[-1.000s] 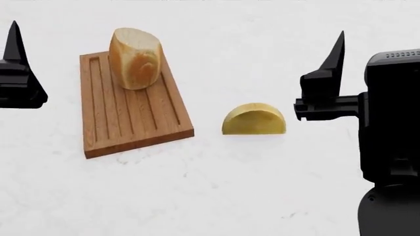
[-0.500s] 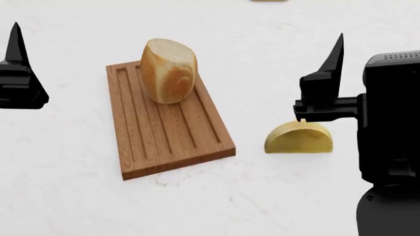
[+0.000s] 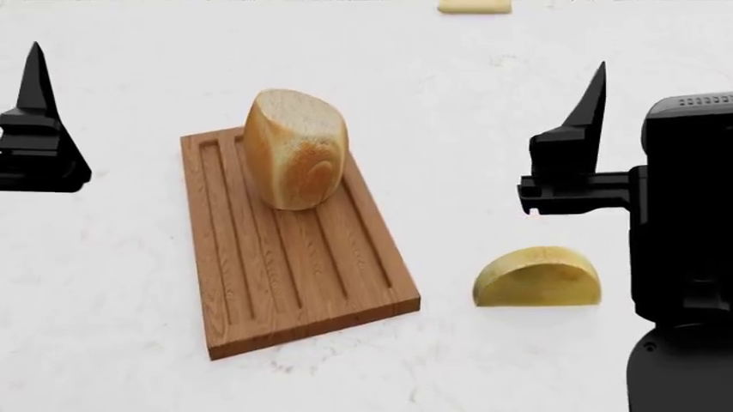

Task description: Pick up the wedge of cheese and place it on the slice of bread to prepare a simple cheese on bread dish.

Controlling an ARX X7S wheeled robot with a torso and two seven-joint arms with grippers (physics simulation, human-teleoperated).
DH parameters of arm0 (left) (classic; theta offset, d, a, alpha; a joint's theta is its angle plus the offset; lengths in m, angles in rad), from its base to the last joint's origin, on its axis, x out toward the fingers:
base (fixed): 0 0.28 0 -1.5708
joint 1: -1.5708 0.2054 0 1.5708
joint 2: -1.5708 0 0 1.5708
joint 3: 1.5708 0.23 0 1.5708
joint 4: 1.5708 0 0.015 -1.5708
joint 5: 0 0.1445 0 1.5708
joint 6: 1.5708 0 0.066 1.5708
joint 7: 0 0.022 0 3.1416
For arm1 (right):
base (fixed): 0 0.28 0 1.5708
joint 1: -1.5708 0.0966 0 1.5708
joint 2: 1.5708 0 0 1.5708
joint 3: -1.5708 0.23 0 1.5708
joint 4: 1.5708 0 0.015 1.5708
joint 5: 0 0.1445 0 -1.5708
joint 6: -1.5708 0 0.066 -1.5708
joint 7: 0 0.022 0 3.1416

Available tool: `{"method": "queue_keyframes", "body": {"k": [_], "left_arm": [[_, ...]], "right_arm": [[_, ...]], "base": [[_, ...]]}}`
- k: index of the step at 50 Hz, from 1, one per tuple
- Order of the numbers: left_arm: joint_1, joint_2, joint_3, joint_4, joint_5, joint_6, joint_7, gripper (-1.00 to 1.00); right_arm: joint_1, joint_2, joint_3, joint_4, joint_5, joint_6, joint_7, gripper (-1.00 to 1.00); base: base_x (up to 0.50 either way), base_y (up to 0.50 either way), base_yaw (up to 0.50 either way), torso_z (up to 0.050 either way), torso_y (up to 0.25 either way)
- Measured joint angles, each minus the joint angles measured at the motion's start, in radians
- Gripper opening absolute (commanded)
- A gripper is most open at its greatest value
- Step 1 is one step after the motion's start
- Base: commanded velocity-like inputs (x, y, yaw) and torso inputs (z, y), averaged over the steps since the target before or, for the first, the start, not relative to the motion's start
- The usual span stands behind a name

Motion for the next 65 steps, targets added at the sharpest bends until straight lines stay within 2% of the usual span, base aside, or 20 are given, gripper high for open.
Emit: {"method": "queue_keyframes", "body": {"k": [45, 65], "left_arm": [[-0.008, -0.009, 0.022, -0.016, -0.007, 0.010, -0.013, 1.00], [-0.004, -0.011, 0.023, -0.019, -0.012, 0.014, -0.022, 1.00]], "right_arm": [[-0.011, 0.004, 0.004, 0.010, 0.014, -0.013, 0.002, 1.00], [-0.013, 0.006, -0.001, 0.013, 0.010, -0.009, 0.013, 1.00]], "base": [[0.14, 0.00, 0.00, 0.000, 0.000], [0.01, 0.00, 0.00, 0.000, 0.000]]}}
